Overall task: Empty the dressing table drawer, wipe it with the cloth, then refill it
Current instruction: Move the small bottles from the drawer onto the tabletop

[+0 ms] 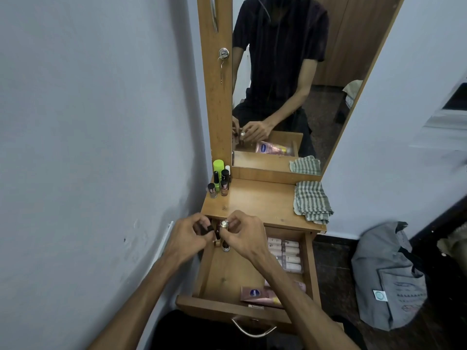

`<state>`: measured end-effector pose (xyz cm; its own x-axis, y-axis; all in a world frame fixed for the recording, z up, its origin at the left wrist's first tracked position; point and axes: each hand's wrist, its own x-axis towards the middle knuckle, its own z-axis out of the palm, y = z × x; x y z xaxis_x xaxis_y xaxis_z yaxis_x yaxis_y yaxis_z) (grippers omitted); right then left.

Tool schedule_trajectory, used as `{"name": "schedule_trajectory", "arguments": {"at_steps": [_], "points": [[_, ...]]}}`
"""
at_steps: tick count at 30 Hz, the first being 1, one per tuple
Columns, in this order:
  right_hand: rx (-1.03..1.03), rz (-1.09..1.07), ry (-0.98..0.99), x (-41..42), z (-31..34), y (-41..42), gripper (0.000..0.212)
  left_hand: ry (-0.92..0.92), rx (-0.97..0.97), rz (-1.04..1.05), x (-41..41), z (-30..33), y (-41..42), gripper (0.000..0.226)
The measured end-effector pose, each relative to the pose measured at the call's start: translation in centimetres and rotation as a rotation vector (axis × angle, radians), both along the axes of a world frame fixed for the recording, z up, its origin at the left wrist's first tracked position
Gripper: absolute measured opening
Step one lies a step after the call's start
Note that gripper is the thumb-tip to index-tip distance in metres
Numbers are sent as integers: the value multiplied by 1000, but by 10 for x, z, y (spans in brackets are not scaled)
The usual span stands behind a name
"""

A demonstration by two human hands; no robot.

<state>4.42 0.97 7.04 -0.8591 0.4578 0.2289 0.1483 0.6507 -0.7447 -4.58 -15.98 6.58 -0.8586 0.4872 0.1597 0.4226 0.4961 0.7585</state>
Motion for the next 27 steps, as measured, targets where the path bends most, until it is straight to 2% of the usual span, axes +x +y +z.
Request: {"name": "schedule_trajectory", "arguments": {"at_steps": [3, 10, 21, 27], "points": [[-42, -10, 41, -13, 13, 5, 22, 17, 12, 5, -16, 14, 13, 20], [-30, -78, 67, -48, 31, 16, 41, 20, 27, 45, -53, 28, 37, 23], [15, -100, -72, -92, 20, 25, 22, 5, 47, 107, -86, 12, 51, 26], [37, -129, -82, -96, 14, 23, 22, 7, 58, 118, -88, 1, 58, 25]]}}
